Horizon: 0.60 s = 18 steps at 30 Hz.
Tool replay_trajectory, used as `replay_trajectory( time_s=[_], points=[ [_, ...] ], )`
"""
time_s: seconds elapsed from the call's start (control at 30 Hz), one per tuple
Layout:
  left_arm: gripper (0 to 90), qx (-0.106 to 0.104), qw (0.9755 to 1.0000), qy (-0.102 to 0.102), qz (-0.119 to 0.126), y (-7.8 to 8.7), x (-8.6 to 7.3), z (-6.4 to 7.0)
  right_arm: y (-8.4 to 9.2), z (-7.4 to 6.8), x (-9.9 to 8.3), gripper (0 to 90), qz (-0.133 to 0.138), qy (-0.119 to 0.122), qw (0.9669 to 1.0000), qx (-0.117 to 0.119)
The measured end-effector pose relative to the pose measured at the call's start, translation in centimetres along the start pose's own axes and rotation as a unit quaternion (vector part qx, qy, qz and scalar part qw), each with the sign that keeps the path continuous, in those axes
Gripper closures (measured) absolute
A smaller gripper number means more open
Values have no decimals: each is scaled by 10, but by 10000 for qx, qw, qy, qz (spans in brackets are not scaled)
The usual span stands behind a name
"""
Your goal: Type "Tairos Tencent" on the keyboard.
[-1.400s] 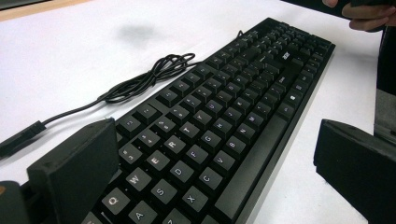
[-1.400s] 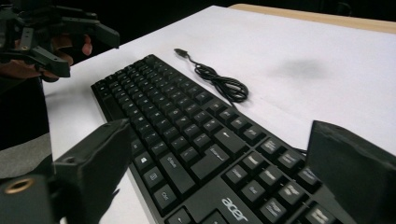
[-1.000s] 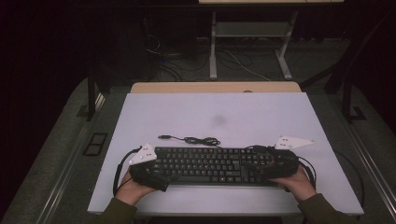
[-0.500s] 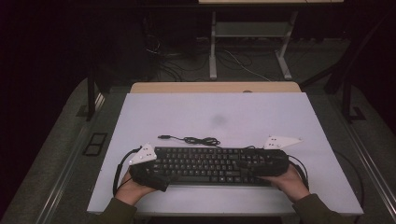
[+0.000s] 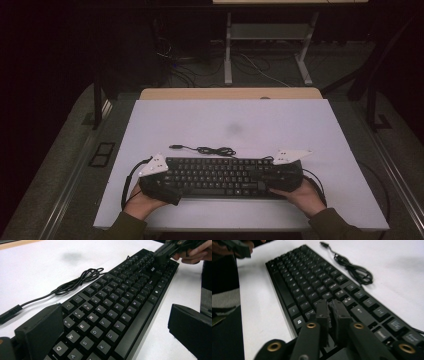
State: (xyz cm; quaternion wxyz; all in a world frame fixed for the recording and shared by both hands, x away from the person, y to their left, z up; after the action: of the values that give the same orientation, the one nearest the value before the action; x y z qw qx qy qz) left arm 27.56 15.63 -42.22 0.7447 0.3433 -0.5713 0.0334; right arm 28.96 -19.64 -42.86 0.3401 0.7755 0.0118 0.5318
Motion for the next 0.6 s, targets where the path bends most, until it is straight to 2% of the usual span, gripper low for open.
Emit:
replay_trajectory(
  time_s=[0.07, 0.6],
  points=[
    [0, -3, 10000, -4, -2, 0, 0, 0, -4, -1, -1, 888, -74, 34, 10000, 22],
    [0, -2, 10000, -6, 6, -1, 0, 0, -15, -4, -9, 890, -578, 183, 9982, 15]
  ],
)
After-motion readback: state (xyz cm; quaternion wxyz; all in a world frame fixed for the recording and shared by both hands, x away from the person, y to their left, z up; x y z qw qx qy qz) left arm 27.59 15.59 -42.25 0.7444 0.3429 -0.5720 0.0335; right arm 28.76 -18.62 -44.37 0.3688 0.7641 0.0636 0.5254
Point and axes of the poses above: each handheld gripper's, and its own axes: y roughly backward along the jaws, x roughly out of its top, z roughly to its right, the point moved 2 cm from there along -y, roughly forward along the jaws, and after that the axes turned 1 degree about z, right-handed, at the moved point
